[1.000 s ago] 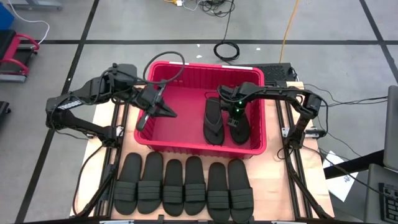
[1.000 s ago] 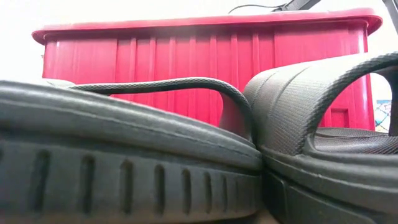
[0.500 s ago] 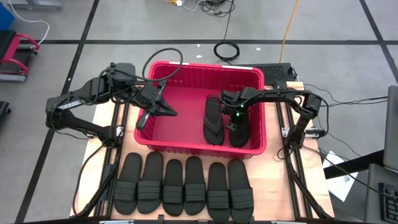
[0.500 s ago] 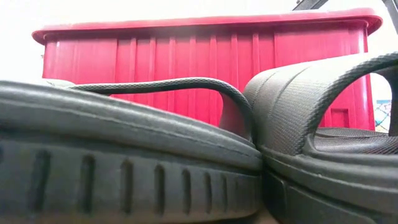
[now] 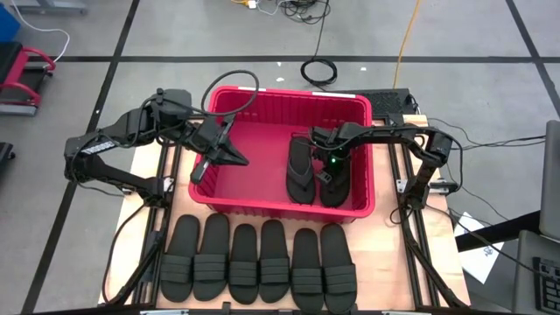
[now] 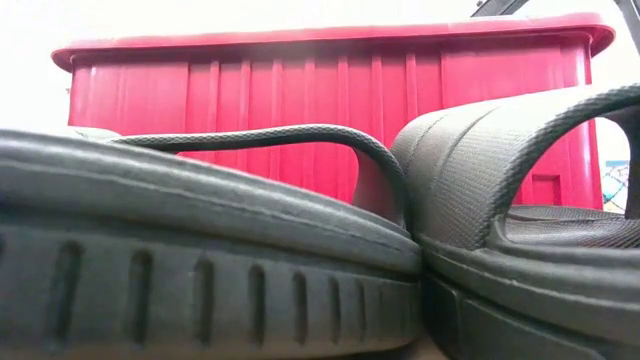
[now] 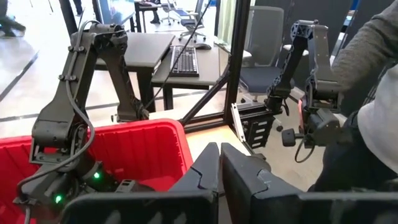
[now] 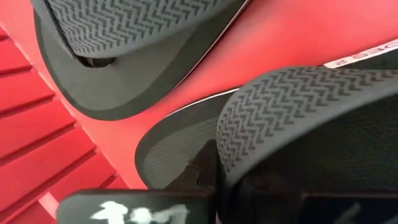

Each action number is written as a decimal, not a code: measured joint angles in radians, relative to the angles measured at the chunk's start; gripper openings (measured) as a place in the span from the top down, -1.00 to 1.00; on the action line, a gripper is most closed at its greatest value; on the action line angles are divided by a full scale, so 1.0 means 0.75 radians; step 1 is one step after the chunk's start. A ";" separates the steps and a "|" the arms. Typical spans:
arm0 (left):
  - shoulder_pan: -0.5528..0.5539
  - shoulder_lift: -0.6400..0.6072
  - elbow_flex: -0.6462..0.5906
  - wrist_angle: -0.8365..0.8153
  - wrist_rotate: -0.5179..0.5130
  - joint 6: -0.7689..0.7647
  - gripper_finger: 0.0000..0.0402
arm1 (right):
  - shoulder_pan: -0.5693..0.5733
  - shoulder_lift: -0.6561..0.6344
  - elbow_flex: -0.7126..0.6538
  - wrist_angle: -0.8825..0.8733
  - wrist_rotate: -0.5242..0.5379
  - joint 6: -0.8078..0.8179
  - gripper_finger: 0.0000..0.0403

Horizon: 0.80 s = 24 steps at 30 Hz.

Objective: Pick and place slides into bin
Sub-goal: Adjust the slippers in the red bin

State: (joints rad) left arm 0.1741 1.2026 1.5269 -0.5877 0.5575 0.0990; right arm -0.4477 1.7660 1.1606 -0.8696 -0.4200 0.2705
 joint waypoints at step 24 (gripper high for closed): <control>0.000 0.018 0.002 -0.002 -0.081 -0.021 0.88 | -0.012 -0.230 0.000 0.043 -0.004 -0.004 -0.01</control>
State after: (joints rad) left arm 0.1741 1.2163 1.5283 -0.5889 0.4971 0.0836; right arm -0.4569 1.5933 1.1606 -0.8373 -0.4230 0.2679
